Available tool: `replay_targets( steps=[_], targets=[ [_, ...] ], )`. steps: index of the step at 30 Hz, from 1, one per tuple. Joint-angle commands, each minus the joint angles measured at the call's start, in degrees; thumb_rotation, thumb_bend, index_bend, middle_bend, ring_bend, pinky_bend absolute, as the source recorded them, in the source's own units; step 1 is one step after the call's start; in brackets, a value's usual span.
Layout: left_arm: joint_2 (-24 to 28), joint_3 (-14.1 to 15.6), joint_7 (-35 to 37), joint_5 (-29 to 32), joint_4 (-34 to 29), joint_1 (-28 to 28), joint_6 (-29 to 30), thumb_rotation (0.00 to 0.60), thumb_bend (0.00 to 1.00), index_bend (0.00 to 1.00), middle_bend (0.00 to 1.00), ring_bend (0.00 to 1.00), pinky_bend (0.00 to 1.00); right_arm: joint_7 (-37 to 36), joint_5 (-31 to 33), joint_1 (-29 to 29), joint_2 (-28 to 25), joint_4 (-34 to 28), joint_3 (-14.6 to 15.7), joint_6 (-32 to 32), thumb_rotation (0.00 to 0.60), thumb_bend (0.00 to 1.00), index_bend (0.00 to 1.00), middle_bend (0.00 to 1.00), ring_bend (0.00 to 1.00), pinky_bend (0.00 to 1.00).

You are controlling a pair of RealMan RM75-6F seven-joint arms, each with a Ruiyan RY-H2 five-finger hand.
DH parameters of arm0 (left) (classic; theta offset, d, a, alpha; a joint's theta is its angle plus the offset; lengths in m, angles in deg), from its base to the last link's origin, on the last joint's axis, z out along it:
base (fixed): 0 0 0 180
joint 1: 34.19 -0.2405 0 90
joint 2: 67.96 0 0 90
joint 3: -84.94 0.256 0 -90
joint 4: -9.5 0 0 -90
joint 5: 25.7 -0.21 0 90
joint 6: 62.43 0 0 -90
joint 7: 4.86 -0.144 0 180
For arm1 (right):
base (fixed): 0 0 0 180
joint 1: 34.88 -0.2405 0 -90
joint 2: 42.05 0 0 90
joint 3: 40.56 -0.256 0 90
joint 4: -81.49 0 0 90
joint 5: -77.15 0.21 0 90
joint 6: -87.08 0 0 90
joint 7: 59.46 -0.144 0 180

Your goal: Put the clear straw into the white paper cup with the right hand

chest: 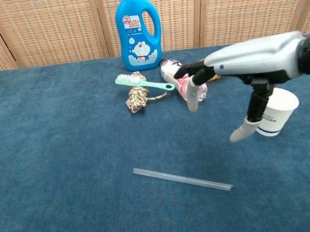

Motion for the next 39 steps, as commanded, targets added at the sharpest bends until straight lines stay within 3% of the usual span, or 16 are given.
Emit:
replay_targets(
  steps=[1, 6, 10, 14, 24, 39],
  targets=[
    [0.0, -0.2, -0.1, 0.4, 0.0, 0.3, -0.5, 0.600, 0.13, 0.00, 0.00, 0.00, 0.00, 7.9, 9.3, -5.4, 7.9, 4.2, 1.6, -2.3, 0.600, 0.18, 0.40, 0.00, 0.00, 0.00],
    [0.0, -0.4, -0.3, 1.1, -0.2, 0.6, -1.3, 0.600, 0.13, 0.00, 0.00, 0.00, 0.00, 13.9, 17.5, -9.5, 14.2, 6.9, 4.5, -5.9, 0.600, 0.20, 0.40, 0.00, 0.00, 0.00],
    [0.1, -0.5, -0.2, 1.7, -0.2, 0.8, -1.8, 0.600, 0.13, 0.00, 0.00, 0.00, 0.00, 14.7, 12.7, -9.0, 17.8, 10.6, 8.3, -7.6, 0.600, 0.22, 0.41, 0.00, 0.00, 0.00],
    [0.1, -0.5, -0.4, 1.7, -0.2, 0.9, -2.0, 0.600, 0.13, 0.00, 0.00, 0.00, 0.00, 13.7, 6.7, -8.1, 19.4, 13.0, 10.3, -8.9, 0.600, 0.23, 0.43, 0.00, 0.00, 0.00],
    [-0.1, -0.4, -1.0, 1.6, -0.4, 0.9, -2.1, 0.600, 0.13, 0.00, 0.00, 0.00, 0.00, 8.4, -2.1, -5.5, 21.6, 17.2, 12.2, -10.8, 0.600, 0.23, 0.44, 0.00, 0.00, 0.00],
    [-0.3, -0.5, -1.7, 2.1, -0.6, 1.1, -2.8, 0.600, 0.13, 0.00, 0.00, 0.00, 0.00, 6.5, -6.1, -2.9, 24.1, 22.4, 13.9, -11.1, 0.600, 0.23, 0.44, 0.00, 0.00, 0.00]
  ],
)
